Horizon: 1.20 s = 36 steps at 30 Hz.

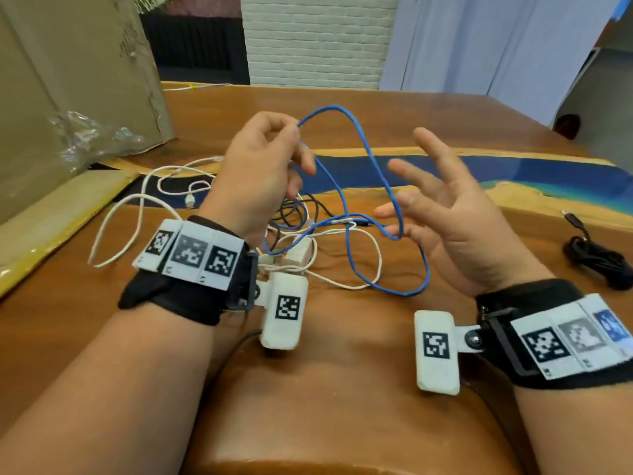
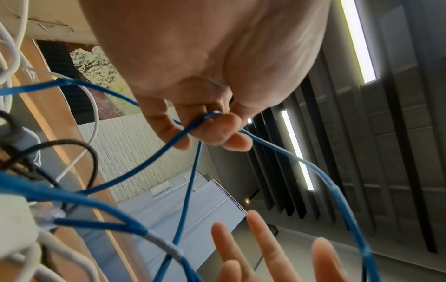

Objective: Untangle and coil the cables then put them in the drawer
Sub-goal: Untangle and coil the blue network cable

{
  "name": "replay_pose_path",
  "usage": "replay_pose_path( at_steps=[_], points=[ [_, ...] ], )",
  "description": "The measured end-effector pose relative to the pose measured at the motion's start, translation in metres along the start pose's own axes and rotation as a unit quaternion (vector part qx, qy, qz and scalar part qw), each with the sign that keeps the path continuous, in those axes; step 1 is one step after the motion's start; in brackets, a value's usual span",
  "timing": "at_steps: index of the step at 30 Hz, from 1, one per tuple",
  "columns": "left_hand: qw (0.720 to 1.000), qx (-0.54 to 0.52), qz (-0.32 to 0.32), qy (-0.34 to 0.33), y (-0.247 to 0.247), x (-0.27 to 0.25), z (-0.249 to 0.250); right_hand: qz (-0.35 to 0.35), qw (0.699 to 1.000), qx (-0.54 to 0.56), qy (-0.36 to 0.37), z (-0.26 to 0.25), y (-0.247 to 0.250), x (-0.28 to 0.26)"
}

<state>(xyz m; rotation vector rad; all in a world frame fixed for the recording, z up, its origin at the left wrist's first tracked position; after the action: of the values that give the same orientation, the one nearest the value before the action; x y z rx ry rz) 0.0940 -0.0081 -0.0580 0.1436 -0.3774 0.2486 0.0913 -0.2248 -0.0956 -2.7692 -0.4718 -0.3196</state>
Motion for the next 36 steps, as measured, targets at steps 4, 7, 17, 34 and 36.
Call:
replay_pose_path(
  at_steps=[4, 7, 17, 34, 36],
  points=[
    [0.996, 0.008, -0.085, -0.022, -0.016, -0.007, 0.005, -0.002, 1.0, 0.009, 0.011, 0.0, -0.004, 0.001],
    [0.996, 0.032, -0.078, -0.027, -0.005, -0.004, 0.004, 0.066, 0.992, 0.107, 0.016, -0.008, 0.026, 0.004],
    [0.984, 0.011, -0.178, 0.022, -0.037, -0.023, 0.001, -0.054, 0.974, -0.083, -0.204, 0.056, -0.022, -0.013],
    [0.994, -0.081, 0.037, -0.06, 0.046, 0.002, 0.03, 0.0, 0.989, 0.15, 0.0, 0.007, -0.004, 0.008],
    [0.991, -0.074, 0.085, -0.075, 0.057, 0.001, 0.031, 0.048, 0.984, 0.171, 0.014, 0.001, 0.016, 0.01]
  ],
)
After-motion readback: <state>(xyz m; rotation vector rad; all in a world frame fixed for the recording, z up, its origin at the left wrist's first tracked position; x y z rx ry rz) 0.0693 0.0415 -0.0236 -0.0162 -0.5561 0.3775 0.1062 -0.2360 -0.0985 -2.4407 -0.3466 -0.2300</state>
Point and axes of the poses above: each hand's wrist, its own x-axis towards the middle knuckle, its own y-axis out of the back of the hand, z = x × y, the point moved 10 cm from there along x, towards the middle knuckle, and after that the axes turned 9 degrees about x, right-handed, at the moved point
